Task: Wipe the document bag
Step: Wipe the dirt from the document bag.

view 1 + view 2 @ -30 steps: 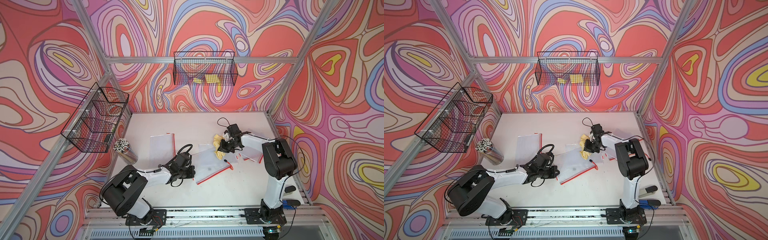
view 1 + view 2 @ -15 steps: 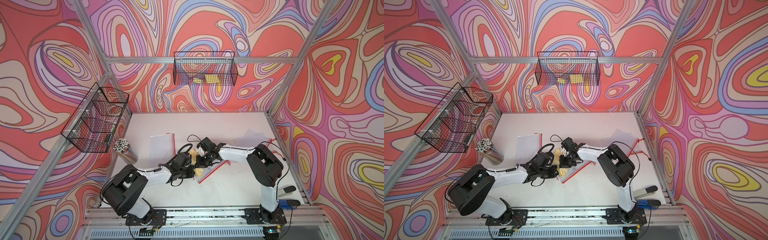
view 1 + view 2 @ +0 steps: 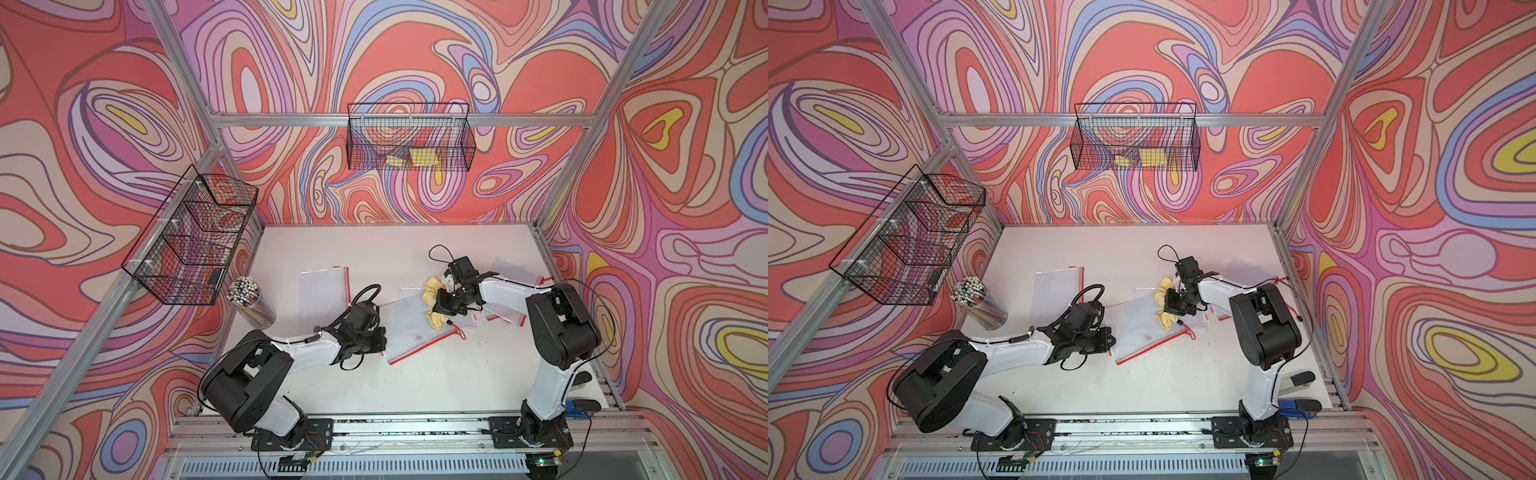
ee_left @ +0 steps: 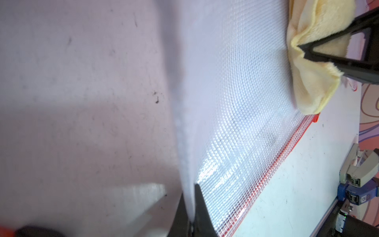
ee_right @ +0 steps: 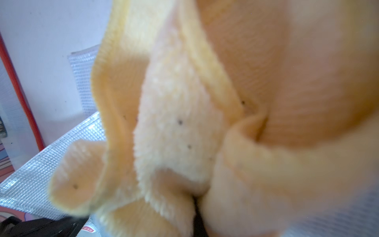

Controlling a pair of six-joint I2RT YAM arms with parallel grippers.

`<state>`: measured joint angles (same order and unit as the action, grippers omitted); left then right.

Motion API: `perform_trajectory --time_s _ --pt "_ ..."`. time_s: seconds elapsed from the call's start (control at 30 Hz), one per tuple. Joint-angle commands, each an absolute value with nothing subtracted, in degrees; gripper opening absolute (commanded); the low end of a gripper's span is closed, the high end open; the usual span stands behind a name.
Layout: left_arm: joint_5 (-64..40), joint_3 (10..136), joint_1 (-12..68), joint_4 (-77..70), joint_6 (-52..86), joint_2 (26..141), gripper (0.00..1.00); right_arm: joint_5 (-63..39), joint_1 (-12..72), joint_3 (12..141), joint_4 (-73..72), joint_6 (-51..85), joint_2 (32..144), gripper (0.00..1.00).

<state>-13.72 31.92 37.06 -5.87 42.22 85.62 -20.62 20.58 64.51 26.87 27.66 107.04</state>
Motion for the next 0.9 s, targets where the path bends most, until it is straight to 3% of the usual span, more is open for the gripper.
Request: perform_trajectory --time_s 0.0,0.23,0.37,0.57,0.87 --pt "-11.2 30.5 36.4 -2.0 43.0 85.3 0.00 -19.2 24.3 62.9 29.6 27.7 106.8 0.00" --pt "-10.4 32.0 36.1 -0.9 43.0 85.9 0.00 -23.8 41.1 68.3 25.7 34.7 112.3 0.00" --pt "-9.7 32.6 35.8 0.8 42.7 85.3 0.00 -25.3 44.1 67.6 23.1 37.9 113.2 0.00" --pt "-8.9 32.5 34.9 2.6 41.9 83.8 0.00 -18.1 41.7 64.8 29.8 34.1 111.0 0.00" --pt "-8.5 31.7 34.2 3.3 41.9 82.3 0.00 -11.2 25.1 56.6 34.8 26.9 105.2 0.00"
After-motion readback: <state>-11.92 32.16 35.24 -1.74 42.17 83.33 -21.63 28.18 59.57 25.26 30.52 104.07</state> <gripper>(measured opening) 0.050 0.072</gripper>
